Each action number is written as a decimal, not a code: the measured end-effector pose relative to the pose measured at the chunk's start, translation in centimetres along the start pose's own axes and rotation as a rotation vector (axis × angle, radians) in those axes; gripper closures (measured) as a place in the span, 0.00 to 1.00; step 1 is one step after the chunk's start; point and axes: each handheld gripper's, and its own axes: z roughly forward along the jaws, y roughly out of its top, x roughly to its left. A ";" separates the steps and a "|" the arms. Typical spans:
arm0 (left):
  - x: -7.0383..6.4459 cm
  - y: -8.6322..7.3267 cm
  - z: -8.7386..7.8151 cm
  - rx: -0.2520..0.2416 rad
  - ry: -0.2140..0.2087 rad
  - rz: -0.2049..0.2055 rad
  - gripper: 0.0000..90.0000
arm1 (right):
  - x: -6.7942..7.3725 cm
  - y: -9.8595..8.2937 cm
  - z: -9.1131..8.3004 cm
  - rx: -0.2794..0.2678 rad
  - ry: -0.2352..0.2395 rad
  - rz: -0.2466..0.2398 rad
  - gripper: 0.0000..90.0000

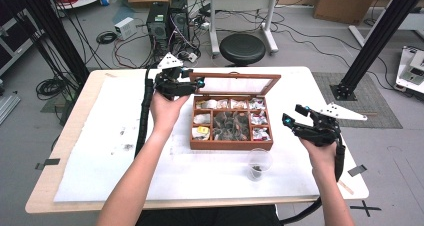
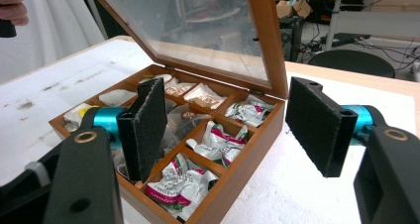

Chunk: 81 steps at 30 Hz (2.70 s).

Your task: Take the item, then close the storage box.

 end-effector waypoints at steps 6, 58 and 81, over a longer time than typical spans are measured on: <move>-0.1 0.0 0.0 0.004 0.007 0.002 0.50 | 0.0 -0.1 -0.1 -0.003 -0.004 0.005 0.35; -1.3 -1.2 -0.7 0.006 0.037 -0.044 0.44 | -0.3 -0.2 -0.6 -0.025 -0.026 0.015 0.35; -2.8 -3.4 -1.5 0.017 0.042 -0.087 0.40 | -0.1 -0.2 -0.5 -0.030 -0.034 0.004 0.35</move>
